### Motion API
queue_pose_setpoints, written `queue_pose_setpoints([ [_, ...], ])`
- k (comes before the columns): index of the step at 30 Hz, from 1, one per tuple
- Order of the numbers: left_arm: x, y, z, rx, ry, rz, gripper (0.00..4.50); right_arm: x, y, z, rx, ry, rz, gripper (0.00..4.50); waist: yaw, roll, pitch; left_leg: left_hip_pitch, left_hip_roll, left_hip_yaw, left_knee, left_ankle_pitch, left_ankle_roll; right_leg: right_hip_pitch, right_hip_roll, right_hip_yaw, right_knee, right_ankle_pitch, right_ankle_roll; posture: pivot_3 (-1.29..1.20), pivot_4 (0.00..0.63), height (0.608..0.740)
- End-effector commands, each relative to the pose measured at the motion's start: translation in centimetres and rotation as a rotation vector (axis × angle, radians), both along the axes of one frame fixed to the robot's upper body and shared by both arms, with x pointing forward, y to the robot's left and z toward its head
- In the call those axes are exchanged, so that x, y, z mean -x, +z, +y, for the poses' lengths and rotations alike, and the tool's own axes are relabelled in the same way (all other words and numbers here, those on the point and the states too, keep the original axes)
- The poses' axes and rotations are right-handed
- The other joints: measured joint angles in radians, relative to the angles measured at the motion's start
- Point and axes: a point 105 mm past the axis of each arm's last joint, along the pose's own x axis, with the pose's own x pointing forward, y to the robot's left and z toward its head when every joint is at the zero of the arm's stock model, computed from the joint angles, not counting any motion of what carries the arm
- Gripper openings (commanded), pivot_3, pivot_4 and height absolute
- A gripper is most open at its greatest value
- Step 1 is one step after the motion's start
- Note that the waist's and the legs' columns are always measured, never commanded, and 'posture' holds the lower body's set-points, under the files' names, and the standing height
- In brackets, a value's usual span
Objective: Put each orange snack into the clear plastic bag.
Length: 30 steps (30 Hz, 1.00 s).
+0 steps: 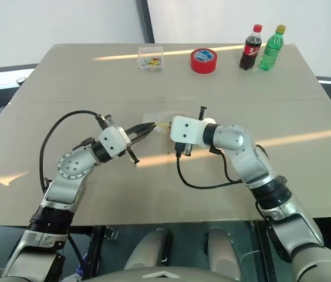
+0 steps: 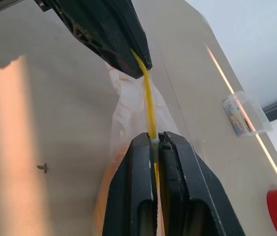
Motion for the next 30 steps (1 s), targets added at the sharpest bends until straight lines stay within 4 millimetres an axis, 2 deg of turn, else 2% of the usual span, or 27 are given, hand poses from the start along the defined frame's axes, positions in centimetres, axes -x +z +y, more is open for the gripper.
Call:
queue_pose_setpoints([
  [1,0.0,3.3,0.9,0.060,0.037,-0.123,0.00,-1.2,0.4,-3.2,0.017,-0.114,-0.027,0.10,0.001,0.000,0.000,0.000,0.000,0.000,0.000,0.000,0.000,0.000,0.000,0.000,0.000,0.000,0.000,0.00,0.150,0.740],
  [9,-0.3,3.6,1.0,0.071,0.047,-0.130,0.00,-2.0,0.4,-8.0,0.058,-0.264,-0.040,0.10,0.000,0.000,0.000,0.000,0.000,0.000,0.000,0.000,0.000,0.000,0.000,0.000,0.000,0.000,0.000,0.00,0.150,0.740],
  [15,-0.6,3.8,1.0,0.081,0.047,-0.128,0.00,-2.5,0.7,-10.2,0.083,-0.335,-0.066,0.10,0.000,0.000,0.000,0.000,0.000,0.000,0.000,0.000,0.000,0.000,0.000,0.000,0.000,0.000,0.000,0.00,0.150,0.740],
  [21,-1.7,4.3,1.6,0.114,0.075,-0.111,0.00,-3.5,3.1,-11.8,0.090,-0.385,-0.135,0.10,0.000,0.000,0.000,0.000,0.000,0.001,0.000,0.000,0.000,0.000,0.000,0.000,0.000,0.000,0.000,0.00,0.150,0.740],
  [24,-2.4,4.5,2.0,0.119,0.085,-0.101,0.00,-3.8,4.3,-11.8,0.088,-0.383,-0.165,0.10,-0.001,0.000,0.000,0.000,0.000,0.001,0.000,0.000,0.000,0.000,0.000,0.000,0.000,0.000,0.000,0.00,0.150,0.740],
  [27,-3.6,5.0,1.9,0.124,0.091,-0.090,0.00,-4.4,5.3,-11.6,0.079,-0.375,-0.196,0.10,0.000,0.000,0.000,0.000,-0.001,0.001,0.000,0.000,0.000,0.000,0.000,0.000,0.000,0.000,0.000,0.00,0.150,0.740],
  [30,-5.7,6.8,1.7,0.132,0.109,-0.101,0.00,-5.8,7.0,-12.4,0.093,-0.416,-0.277,0.10,0.002,-0.001,0.001,0.000,-0.002,0.001,0.000,0.000,0.000,0.000,0.000,0.000,0.000,0.000,0.000,0.00,0.150,0.740],
])
